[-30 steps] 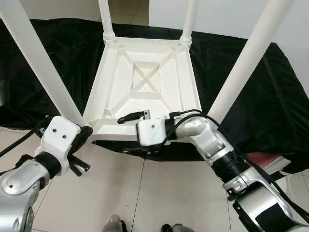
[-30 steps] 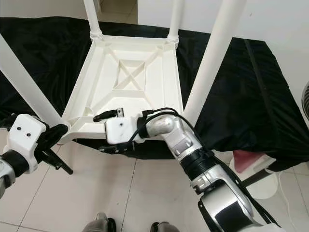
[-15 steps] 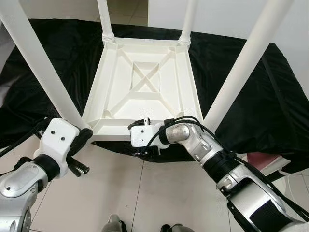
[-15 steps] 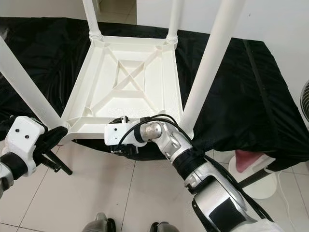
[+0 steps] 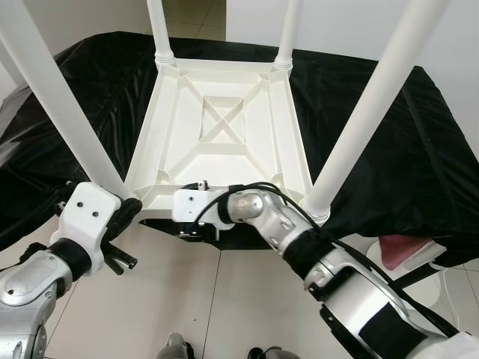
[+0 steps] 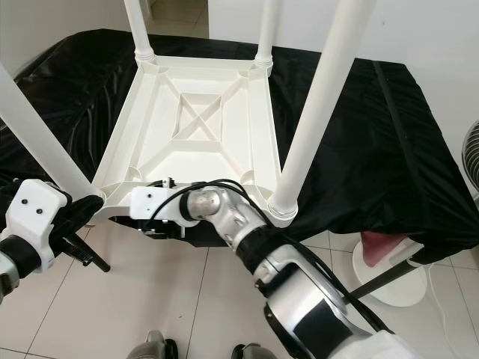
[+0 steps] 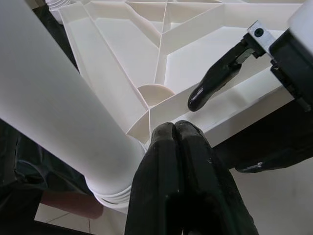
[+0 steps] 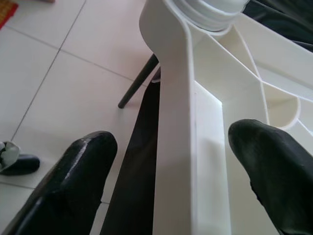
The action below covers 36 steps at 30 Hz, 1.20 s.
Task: Building children table
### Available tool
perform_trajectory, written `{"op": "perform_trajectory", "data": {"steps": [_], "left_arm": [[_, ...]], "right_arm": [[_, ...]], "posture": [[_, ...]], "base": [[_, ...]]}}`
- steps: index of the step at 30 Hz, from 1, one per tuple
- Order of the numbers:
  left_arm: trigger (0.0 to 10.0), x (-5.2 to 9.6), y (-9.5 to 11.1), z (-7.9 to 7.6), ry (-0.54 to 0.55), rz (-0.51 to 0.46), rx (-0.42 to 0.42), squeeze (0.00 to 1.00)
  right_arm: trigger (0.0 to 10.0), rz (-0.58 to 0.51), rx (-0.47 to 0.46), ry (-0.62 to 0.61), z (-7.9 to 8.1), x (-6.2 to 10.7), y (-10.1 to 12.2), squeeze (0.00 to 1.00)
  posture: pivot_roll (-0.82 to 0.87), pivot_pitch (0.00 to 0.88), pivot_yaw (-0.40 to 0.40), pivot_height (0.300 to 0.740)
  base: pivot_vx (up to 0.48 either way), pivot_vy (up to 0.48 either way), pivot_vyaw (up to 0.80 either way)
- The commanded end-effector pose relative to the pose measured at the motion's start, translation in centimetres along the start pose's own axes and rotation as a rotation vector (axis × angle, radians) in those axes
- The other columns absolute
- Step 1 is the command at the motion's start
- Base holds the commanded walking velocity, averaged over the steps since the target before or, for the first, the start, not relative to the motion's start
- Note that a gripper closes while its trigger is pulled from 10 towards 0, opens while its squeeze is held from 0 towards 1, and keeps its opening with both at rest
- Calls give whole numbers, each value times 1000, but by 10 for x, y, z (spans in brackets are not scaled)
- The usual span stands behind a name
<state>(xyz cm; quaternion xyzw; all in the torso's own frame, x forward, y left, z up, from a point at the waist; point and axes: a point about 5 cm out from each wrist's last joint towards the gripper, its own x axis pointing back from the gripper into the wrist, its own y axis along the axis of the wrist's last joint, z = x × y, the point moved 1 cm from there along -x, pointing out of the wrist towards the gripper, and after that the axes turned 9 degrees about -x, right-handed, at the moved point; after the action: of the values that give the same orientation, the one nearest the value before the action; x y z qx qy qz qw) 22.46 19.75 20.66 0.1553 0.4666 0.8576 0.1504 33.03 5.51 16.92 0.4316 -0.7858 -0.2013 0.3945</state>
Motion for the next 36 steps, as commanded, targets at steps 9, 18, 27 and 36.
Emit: {"op": "perform_trajectory", "data": {"steps": [9,18,27,36], "left_arm": [[10000,5,-1,2,75,22,4,0],[10000,3,-1,2,80,18,8,0],[10000,-1,-2,5,91,18,18,0],[10000,-7,-1,23,188,3,45,0]], "right_arm": [[0,102,65,29,1,-4,-11,0],[0,14,4,-56,-9,-4,-2,0],[0,-140,17,-181,-29,15,10,0],[10000,-540,-56,-384,-55,48,47,0]], "posture": [[96,141,-42,740],[89,138,-37,740],[75,140,-23,740],[74,138,-7,740]], "base": [[0,0,0],[0,0,0],[0,0,0],[0,0,0]]}}
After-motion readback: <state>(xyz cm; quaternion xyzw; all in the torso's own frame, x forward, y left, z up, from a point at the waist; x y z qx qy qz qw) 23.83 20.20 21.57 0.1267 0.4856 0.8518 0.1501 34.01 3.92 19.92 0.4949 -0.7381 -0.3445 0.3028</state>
